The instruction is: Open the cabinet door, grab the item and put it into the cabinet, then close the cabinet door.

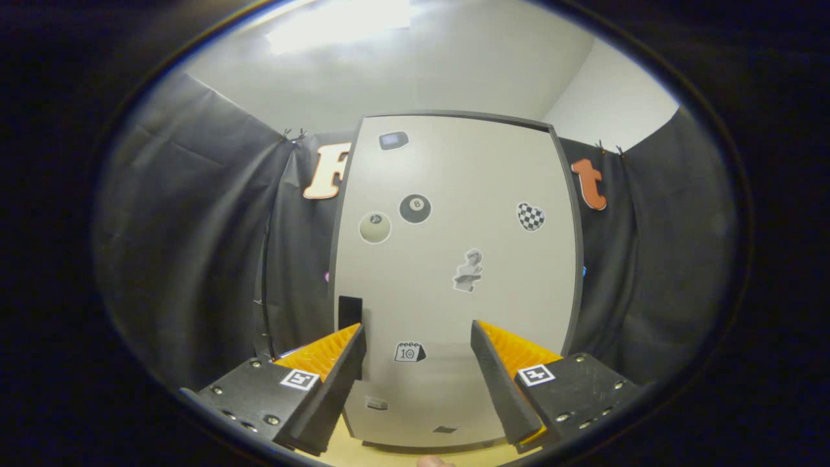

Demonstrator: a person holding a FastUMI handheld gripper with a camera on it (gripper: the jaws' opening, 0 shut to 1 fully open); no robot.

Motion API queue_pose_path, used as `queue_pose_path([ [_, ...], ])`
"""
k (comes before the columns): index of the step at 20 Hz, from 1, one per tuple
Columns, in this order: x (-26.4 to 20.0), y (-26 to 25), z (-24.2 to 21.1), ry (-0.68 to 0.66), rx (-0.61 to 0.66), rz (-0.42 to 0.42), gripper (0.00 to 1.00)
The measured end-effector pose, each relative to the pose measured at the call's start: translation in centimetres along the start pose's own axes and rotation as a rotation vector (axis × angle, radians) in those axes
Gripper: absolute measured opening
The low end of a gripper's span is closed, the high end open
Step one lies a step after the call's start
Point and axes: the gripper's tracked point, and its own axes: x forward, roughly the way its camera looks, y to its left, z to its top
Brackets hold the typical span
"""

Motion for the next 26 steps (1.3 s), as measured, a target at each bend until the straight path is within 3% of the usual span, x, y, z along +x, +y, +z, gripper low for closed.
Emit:
queue_pose_path([
  [15, 1.1, 3.7, -1.1, 0.042, 0.008, 0.080, 0.95],
  [26, 5.7, 8.3, -2.9, 0.092, 0.054, 0.135, 0.95],
])
